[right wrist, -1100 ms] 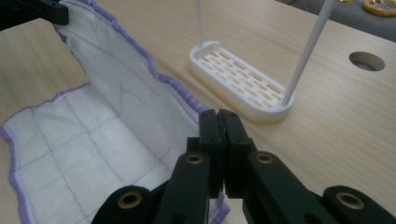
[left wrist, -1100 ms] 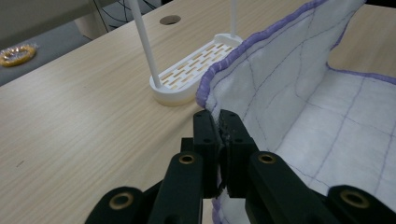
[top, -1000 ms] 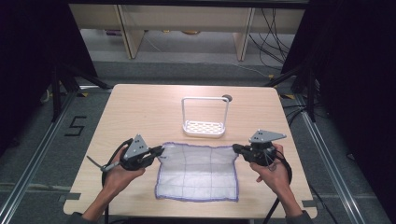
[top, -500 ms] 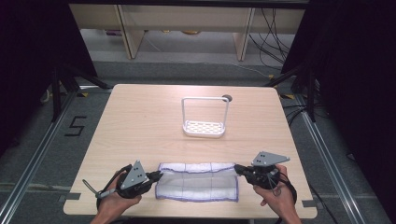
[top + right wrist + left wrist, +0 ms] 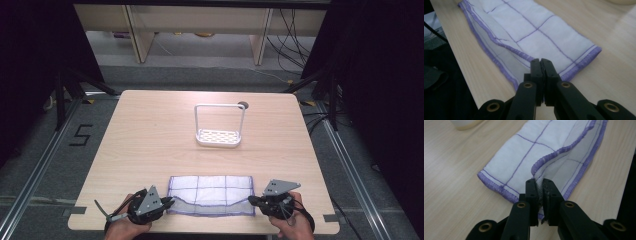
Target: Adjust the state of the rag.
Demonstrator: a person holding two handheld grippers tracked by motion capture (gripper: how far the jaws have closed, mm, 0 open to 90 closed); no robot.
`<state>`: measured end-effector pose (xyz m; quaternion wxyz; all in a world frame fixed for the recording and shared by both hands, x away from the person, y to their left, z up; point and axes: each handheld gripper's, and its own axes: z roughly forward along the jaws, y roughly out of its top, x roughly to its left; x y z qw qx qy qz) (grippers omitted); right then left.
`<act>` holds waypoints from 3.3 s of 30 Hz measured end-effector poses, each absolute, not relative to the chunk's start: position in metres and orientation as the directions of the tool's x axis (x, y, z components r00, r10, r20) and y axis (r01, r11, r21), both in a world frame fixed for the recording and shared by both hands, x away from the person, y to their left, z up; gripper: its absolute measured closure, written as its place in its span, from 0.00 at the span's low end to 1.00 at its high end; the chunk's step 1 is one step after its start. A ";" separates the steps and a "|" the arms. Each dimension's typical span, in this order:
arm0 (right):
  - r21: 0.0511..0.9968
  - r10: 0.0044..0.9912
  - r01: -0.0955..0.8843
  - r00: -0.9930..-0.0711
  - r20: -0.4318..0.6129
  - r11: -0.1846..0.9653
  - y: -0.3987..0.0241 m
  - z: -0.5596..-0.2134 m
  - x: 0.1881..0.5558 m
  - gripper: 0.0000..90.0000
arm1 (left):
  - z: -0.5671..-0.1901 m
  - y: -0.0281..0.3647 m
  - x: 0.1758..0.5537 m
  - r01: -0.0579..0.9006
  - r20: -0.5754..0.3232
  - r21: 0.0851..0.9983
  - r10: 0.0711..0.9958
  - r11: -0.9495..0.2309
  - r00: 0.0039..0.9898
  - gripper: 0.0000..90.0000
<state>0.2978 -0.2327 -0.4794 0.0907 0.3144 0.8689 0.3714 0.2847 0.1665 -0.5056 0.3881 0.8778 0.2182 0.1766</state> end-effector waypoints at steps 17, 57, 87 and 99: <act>0.745 0.714 0.522 -0.695 0.089 0.416 -0.241 -0.464 0.313 0.63 | -0.474 0.182 0.312 0.358 0.000 0.833 0.647 -0.422 0.763 0.47; 0.622 0.723 0.606 -0.685 0.090 0.496 -0.218 -0.494 0.387 0.95 | -0.506 0.164 0.369 0.375 0.019 0.698 0.539 -0.610 0.842 0.95; 0.637 0.581 0.402 -0.809 -0.089 0.657 -0.120 -0.442 0.492 0.95 | -0.499 0.114 0.292 0.346 -0.085 0.781 0.460 -0.520 0.884 0.95; 0.626 0.513 0.394 -0.859 -0.009 0.672 -0.073 -0.468 0.507 0.95 | -0.500 0.087 0.281 0.287 -0.066 0.791 0.390 -0.541 0.918 0.95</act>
